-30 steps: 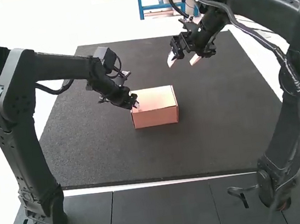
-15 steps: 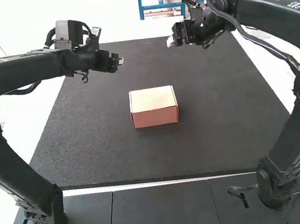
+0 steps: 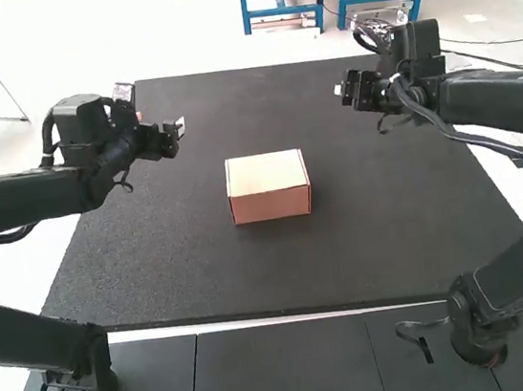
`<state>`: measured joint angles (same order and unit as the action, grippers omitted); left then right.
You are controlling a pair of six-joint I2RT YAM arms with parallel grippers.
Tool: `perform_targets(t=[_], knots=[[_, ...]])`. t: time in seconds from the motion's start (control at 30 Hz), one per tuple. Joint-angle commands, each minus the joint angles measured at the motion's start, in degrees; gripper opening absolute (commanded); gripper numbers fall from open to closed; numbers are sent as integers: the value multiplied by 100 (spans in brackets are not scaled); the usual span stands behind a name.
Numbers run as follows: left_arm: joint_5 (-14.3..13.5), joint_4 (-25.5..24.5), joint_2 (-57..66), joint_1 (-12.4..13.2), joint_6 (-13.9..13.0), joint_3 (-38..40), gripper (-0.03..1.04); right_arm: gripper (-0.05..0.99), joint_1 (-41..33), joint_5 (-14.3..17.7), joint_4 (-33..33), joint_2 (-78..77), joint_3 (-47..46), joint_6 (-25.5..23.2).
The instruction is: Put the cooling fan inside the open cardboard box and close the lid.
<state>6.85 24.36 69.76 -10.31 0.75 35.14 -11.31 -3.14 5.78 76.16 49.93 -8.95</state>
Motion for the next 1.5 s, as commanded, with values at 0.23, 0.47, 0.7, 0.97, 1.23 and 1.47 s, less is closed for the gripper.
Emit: perform_targets(t=[0.23, 0.47, 0.7, 0.97, 1.23, 1.47], knots=[[-211, 667, -700, 723, 179, -1378, 96, 91, 885, 155, 1303, -1358, -1856, 570], [-96, 1036, -1105, 1101, 127, -1940, 96, 91, 1184, 226, 1874, -1930, -2778, 579], [-17, 1554, -1913, 1092, 127, -2687, 96, 91, 1289, -55, 2287, -2307, -3394, 667], [-8, 1818, -3240, 1092, 188, -3373, 96, 91, 1377, -293, 2586, -3318, -4123, 746], [-17, 139, -5376, 1101, 338, -3522, 96, 91, 1377, -310, 2164, -5278, -4958, 631], [44, -1030, -7011, 1277, 127, -3540, 96, 91, 1386, -302, 213, -7695, -5011, 684]])
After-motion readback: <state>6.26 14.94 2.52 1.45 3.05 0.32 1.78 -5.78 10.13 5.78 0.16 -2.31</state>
